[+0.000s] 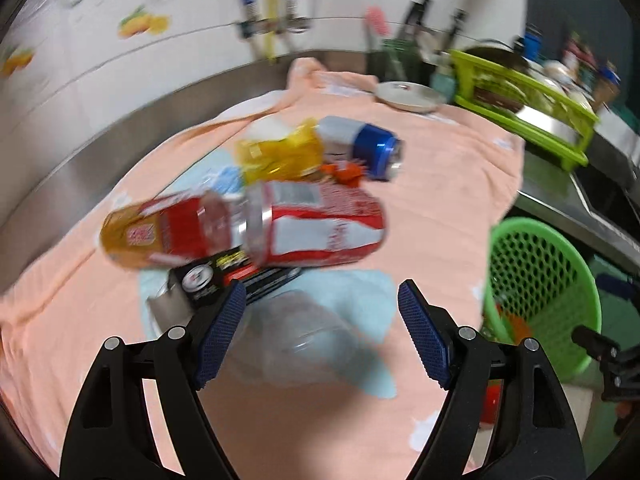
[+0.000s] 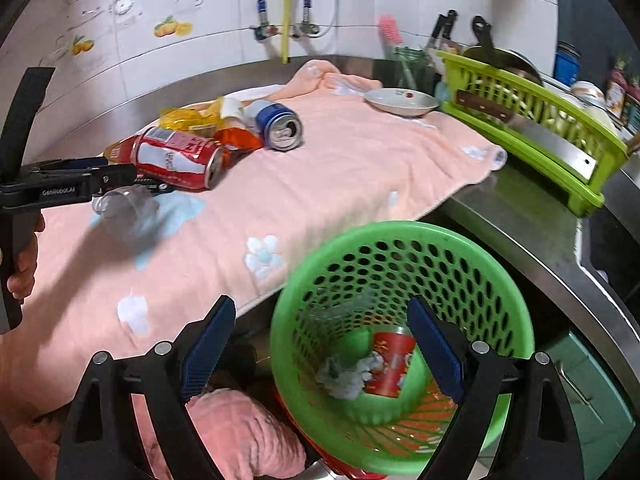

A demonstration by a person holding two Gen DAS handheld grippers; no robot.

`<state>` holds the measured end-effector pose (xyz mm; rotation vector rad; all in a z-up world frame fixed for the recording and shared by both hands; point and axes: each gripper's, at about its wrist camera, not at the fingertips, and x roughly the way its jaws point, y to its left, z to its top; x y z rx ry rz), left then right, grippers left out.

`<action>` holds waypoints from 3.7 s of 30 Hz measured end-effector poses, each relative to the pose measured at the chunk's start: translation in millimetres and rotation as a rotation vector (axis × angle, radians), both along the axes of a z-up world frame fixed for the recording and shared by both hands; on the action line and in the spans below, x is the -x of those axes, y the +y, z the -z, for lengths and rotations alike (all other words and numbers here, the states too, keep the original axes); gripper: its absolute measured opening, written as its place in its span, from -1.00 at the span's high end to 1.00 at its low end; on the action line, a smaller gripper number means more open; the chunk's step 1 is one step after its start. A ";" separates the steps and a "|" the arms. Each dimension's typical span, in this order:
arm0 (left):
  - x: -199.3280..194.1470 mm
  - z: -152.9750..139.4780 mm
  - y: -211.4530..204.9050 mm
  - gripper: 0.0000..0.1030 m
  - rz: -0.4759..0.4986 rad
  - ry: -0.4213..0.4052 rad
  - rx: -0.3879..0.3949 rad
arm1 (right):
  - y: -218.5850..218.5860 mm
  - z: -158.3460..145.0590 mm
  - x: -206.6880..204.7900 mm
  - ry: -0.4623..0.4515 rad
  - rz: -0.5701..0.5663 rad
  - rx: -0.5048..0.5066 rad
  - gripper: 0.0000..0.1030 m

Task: Collect trash
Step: 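Grasp the clear plastic cup with the left gripper, then grasp the red Coca-Cola can with the right gripper, then drop the Coca-Cola can into the green basket with the right gripper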

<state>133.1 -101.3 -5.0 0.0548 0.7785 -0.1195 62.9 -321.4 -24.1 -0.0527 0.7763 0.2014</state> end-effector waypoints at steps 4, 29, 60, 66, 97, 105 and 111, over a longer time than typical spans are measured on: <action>0.8 12.1 11.5 -0.51 -0.065 0.011 0.016 | 8.8 3.6 -3.6 0.005 -0.029 -0.002 -0.64; -1.4 45.2 6.7 -0.22 -0.139 0.045 0.007 | 21.2 15.9 -13.4 0.029 -0.078 0.005 -0.64; 62.8 -4.9 84.3 -0.17 -0.026 -0.032 0.110 | 172.1 -24.7 -102.0 -0.079 -0.520 0.243 -0.64; 64.2 -7.3 100.0 -0.17 -0.037 -0.040 0.115 | 204.7 -16.1 -124.4 -0.080 -0.605 0.349 -0.64; 66.7 -6.4 101.7 -0.17 -0.011 -0.044 0.110 | 203.9 -14.0 -125.4 -0.102 -0.556 0.405 -0.43; 69.6 -12.4 67.7 -0.17 0.089 -0.051 0.126 | 141.2 -20.1 -87.3 -0.046 -0.378 0.289 -0.43; 65.7 -15.9 25.8 -0.17 0.205 -0.041 0.148 | 60.6 -0.5 -67.5 0.078 -0.160 0.248 -0.43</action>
